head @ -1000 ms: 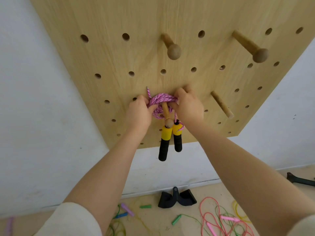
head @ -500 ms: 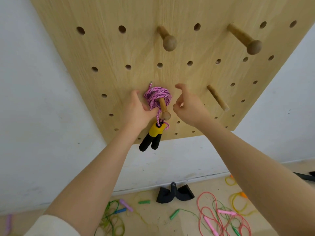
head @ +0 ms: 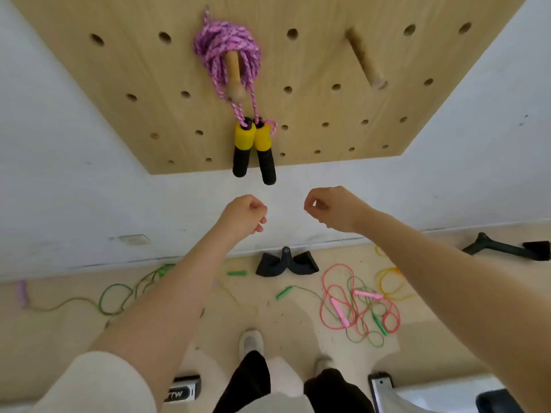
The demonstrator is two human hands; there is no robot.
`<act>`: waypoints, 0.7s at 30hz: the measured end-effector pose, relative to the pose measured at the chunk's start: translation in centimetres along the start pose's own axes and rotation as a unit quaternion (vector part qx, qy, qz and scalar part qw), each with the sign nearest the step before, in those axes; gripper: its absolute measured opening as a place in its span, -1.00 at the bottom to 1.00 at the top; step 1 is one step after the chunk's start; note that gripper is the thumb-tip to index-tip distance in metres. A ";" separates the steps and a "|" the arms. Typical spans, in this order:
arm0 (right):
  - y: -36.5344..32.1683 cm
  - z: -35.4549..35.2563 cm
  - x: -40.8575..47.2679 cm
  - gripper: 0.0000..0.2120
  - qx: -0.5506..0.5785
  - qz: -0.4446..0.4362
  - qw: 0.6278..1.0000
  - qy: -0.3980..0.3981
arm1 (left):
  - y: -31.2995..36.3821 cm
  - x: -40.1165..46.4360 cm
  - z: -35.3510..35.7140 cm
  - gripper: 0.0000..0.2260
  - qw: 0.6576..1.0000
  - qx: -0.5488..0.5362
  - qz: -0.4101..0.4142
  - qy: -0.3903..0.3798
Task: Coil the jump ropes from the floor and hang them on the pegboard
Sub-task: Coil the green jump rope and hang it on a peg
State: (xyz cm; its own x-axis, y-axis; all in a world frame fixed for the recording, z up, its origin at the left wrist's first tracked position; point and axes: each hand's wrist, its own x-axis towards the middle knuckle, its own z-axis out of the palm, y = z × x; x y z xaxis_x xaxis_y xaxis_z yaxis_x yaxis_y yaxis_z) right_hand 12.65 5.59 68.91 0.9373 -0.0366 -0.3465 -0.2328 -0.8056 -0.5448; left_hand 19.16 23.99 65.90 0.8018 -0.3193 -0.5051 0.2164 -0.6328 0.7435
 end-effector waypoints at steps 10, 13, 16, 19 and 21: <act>21.8 14.7 2.2 -0.73 -0.103 0.131 0.973 -0.158 | -13.7 8.3 18.5 -0.53 0.996 -0.014 -0.064 0.054; 28.1 21.7 5.1 -0.72 -0.107 0.165 0.964 -0.181 | -21.5 12.0 24.0 -0.57 0.992 0.010 -0.119 0.049; 33.7 30.0 8.4 -0.70 -0.103 0.166 0.962 -0.189 | -30.2 15.4 29.5 -0.65 0.989 0.089 -0.112 0.022; 39.8 39.4 11.3 -0.69 -0.126 0.137 0.964 -0.191 | -38.5 19.3 34.8 -0.68 0.983 0.168 -0.075 0.008; 43.6 45.3 13.1 -0.68 -0.129 0.132 0.965 -0.189 | -43.4 22.3 37.9 -0.67 0.978 0.202 -0.059 0.007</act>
State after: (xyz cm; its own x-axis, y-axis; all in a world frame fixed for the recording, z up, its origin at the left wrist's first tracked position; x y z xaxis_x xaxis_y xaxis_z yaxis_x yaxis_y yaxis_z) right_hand 3.08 -3.24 6.00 0.6821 -0.0816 -0.7267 -0.3317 -0.9202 -0.2080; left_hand 6.55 17.55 5.74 0.7929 -0.2199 -0.5683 0.0719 -0.8924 0.4455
